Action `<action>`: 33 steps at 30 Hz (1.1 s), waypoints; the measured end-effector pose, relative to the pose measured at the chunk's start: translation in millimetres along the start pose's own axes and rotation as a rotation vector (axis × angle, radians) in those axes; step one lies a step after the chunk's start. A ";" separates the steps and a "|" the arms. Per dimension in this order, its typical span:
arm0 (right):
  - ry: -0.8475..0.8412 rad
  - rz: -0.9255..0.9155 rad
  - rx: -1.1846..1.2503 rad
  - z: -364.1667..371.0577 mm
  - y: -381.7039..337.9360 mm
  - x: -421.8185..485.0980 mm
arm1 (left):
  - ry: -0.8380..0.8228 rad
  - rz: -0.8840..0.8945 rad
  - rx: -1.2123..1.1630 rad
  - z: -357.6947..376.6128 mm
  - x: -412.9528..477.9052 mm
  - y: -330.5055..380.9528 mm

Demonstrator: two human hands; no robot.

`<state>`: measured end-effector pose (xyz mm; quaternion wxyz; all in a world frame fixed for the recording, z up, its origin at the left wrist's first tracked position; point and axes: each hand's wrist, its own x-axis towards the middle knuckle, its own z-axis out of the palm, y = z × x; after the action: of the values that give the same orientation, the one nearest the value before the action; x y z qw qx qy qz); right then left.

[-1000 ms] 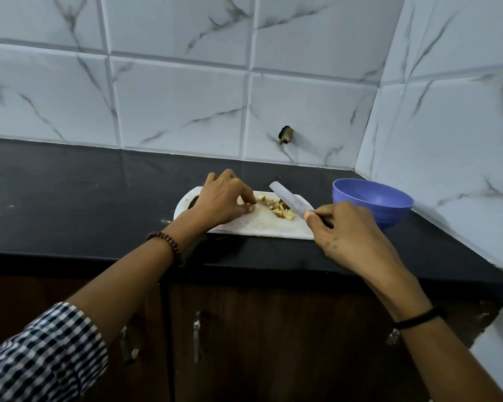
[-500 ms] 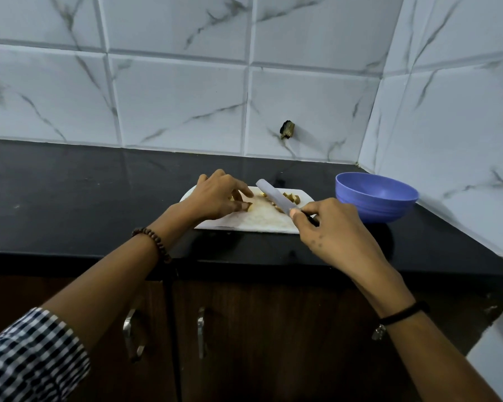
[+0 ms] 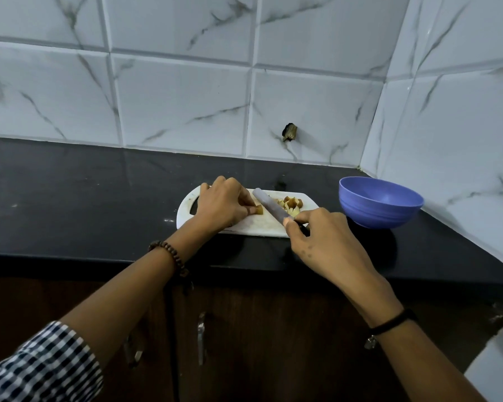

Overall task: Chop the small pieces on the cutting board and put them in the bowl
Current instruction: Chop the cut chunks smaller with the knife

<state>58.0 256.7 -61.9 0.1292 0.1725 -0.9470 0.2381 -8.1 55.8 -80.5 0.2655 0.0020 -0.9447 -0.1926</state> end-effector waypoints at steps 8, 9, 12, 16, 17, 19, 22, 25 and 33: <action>-0.009 0.024 -0.108 11.8 -16.2 6.2 | -0.003 0.025 0.078 -6.6 0.5 3.8; -0.004 0.028 -0.122 13.2 -18.9 7.4 | -0.001 0.027 0.084 -6.2 0.7 3.7; -0.014 0.032 -0.147 18.8 -26.0 11.9 | 0.006 0.021 0.102 -4.9 1.1 3.5; -0.074 0.025 -0.201 17.9 -33.4 9.5 | 0.023 0.008 0.078 -3.1 0.0 3.6; -0.100 0.028 -0.211 16.6 -34.4 7.0 | 0.029 0.004 0.070 -3.3 -0.7 4.0; -0.139 0.035 -0.222 13.4 -35.5 2.7 | 0.026 0.000 0.060 -3.7 -1.9 4.2; -0.152 0.038 -0.216 9.3 -33.4 -1.6 | 0.006 -0.003 0.058 -4.1 -3.2 3.6; -0.160 0.034 -0.223 -2.4 -27.7 -7.5 | -0.013 -0.005 0.048 -4.4 -4.1 3.0; -0.116 -0.019 -0.131 -44.0 -11.5 -22.5 | -0.095 -0.022 -0.005 -9.7 -1.7 2.8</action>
<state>90.0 275.0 -27.1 0.0873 0.1860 -0.9648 0.1640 -1.5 55.1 -72.8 0.2180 0.0026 -0.9557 -0.1980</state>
